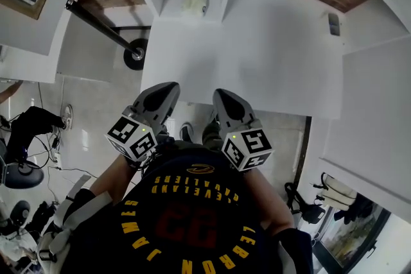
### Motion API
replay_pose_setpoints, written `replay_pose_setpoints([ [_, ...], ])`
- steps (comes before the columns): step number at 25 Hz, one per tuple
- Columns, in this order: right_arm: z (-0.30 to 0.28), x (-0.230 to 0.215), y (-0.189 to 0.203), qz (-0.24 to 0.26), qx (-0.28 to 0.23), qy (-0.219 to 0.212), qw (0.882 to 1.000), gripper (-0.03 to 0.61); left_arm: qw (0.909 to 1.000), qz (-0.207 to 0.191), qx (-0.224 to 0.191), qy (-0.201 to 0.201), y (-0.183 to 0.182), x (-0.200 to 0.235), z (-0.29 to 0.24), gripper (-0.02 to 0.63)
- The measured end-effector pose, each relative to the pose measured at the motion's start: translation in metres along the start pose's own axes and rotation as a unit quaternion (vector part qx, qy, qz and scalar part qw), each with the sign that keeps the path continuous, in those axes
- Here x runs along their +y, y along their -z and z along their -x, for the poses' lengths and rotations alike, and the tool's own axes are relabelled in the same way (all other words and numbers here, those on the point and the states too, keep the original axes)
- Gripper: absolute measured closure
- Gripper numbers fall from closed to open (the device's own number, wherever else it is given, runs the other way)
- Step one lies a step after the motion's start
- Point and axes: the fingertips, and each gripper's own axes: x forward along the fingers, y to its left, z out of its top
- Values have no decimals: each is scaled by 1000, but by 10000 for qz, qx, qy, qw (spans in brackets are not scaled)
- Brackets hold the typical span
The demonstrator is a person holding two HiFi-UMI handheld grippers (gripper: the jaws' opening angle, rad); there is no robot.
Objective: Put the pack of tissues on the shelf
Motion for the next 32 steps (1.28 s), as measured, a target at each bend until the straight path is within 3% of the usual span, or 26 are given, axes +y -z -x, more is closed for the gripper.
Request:
replay_pose_setpoints([
  [7,6,24,-33,313,-294,-10,9991,581,9987,-139,-488,-105,-43,2,35,611],
  [14,13,60,-52,491,-434,-338,9973,581,9969,10,-738,-276,-59,6,62,611],
  [21,9,81,-45,796,-355,-561,9946,581,9964,-29,-826,-202,-67,-1,68,611],
  [32,9,73,-45,802,-399,-576,9943,581,9972,-73,-712,-203,-65,-2,53,611],
])
